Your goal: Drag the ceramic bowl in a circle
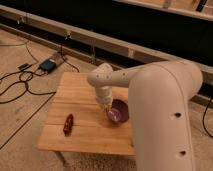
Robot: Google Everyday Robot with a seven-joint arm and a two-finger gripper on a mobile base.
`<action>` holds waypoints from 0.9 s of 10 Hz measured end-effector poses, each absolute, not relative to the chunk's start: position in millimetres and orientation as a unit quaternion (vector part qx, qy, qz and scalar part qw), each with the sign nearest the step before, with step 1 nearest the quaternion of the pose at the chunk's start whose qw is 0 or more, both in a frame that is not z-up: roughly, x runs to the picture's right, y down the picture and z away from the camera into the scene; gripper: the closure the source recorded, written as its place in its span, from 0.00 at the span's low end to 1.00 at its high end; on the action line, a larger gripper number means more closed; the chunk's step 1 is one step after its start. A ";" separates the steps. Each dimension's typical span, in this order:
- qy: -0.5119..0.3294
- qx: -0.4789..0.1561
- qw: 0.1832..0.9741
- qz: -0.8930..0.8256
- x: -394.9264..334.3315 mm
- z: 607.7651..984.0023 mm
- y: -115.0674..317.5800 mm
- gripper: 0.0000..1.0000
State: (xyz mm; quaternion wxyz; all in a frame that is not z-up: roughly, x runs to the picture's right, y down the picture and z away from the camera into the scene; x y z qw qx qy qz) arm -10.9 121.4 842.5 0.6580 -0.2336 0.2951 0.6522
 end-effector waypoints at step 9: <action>0.259 -0.299 0.725 0.563 -134.8 798.5 172.5 1.00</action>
